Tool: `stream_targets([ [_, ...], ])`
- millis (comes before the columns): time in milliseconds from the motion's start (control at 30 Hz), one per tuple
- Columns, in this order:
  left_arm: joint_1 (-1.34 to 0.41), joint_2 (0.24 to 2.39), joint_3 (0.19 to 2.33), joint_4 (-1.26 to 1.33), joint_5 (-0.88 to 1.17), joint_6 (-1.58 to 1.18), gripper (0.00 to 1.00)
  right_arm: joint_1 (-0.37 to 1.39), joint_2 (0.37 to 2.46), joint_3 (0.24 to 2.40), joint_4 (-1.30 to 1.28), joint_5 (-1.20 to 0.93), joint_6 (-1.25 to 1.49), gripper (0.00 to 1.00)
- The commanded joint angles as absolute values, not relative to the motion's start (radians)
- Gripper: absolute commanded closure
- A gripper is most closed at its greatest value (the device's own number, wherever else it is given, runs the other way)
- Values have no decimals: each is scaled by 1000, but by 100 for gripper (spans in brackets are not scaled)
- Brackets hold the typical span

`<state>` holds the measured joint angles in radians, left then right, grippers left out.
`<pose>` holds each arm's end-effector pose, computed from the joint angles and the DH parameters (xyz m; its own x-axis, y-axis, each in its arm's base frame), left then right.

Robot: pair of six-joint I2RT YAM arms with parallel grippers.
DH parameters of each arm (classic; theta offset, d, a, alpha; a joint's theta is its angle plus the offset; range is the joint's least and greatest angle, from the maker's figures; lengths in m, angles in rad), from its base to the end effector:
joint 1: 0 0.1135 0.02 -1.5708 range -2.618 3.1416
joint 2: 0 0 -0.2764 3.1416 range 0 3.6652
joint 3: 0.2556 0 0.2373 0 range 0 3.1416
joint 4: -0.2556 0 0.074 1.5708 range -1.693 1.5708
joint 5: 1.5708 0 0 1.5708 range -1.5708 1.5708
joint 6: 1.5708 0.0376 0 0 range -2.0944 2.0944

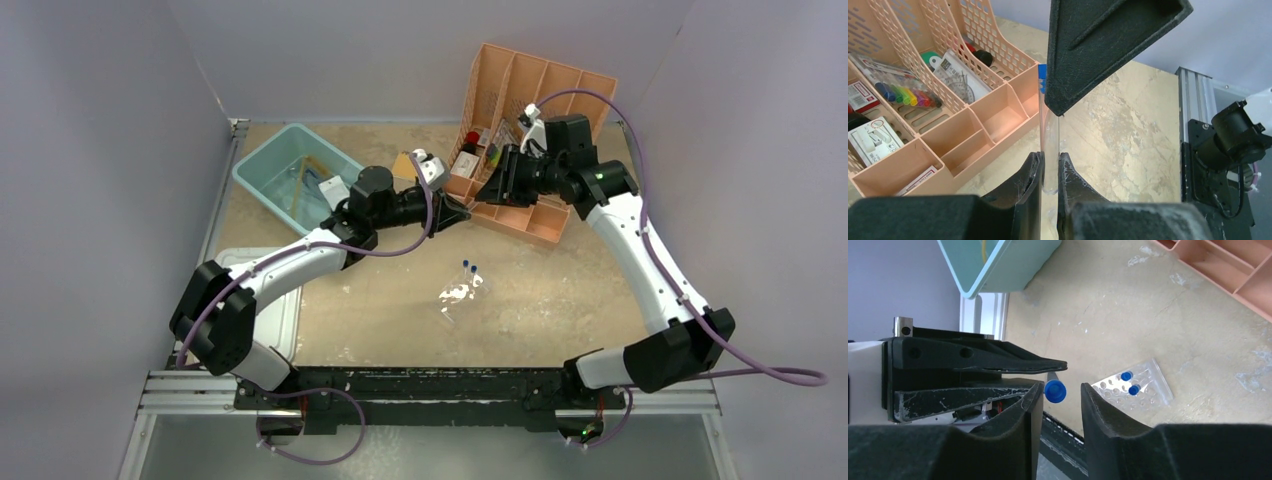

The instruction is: Organize the chemistry lab equipment

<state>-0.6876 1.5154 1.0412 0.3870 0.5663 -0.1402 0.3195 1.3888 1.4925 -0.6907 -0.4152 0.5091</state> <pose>0.2512 -0.2324 0.3288 -0.1992 0.0110 -0.9799 0.9299 0.3176 -0.1855 0.2633 0.1031 0.4087 -0.7546 0.2201 -0.6181 -0.2731 0.7512 0.6009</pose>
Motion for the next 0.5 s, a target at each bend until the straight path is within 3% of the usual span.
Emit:
stream_targets([
  [0,-689,1478,1051,393,628,-54,100,309,1369,1524,-706,-480,486,65],
  [200,-690,1469,1048,369,643,-38,100,302,1360,1509,-676,-492,508,67],
  [467,-689,1462,1042,359,644,-31,100,295,1351,1489,-641,-543,511,83],
])
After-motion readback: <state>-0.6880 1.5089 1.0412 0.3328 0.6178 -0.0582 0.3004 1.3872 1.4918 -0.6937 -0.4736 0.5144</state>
